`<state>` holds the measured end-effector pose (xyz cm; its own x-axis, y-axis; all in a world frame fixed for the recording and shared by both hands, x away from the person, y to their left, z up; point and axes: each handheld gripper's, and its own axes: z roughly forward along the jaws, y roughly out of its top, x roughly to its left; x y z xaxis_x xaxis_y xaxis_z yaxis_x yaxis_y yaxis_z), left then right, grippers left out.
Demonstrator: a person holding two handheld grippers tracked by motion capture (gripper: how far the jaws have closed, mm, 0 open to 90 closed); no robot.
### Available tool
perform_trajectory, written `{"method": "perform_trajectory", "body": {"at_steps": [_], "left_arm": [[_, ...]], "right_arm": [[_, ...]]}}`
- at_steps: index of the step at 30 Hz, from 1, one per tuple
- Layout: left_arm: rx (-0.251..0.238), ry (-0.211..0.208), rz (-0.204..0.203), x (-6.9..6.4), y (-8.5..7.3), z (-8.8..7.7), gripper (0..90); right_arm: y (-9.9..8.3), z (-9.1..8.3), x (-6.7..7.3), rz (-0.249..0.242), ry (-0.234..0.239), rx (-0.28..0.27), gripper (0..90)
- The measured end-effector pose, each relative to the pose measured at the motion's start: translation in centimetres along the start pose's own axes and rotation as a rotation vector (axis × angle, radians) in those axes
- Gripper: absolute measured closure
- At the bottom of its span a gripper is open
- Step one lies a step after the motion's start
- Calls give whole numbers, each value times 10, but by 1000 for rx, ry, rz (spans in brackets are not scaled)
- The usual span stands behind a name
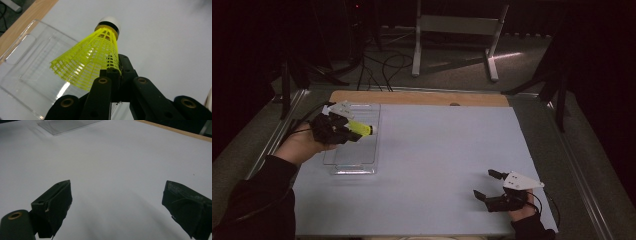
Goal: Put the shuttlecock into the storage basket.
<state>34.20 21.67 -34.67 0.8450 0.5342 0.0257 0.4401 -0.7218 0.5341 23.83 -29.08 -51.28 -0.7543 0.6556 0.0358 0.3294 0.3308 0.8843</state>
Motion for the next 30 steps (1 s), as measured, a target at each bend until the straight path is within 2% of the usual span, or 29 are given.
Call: {"method": "perform_trajectory", "body": {"at_steps": [7, 12, 14, 20, 21, 30], "left_arm": [[-19, 20, -40, 6, -15, -13, 900], [-17, 13, -39, 6, -23, -12, 900], [-12, 9, -33, 6, -25, -10, 900], [-2, -5, -49, 8, -31, -1, 900], [-2, -14, -39, 8, -33, 2, 900], [-2, -47, -43, 14, -46, 19, 900]], "right_arm": [[0, 0, 0, 3, 0, 3, 92], [0, 1, 0, 2, 0, 5, 92], [0, 1, 1, 1, 0, 6, 92], [0, 1, 0, 0, -1, 8, 92], [0, 1, 0, 0, -1, 8, 92], [0, 1, 0, 1, 1, 12, 92]]}}
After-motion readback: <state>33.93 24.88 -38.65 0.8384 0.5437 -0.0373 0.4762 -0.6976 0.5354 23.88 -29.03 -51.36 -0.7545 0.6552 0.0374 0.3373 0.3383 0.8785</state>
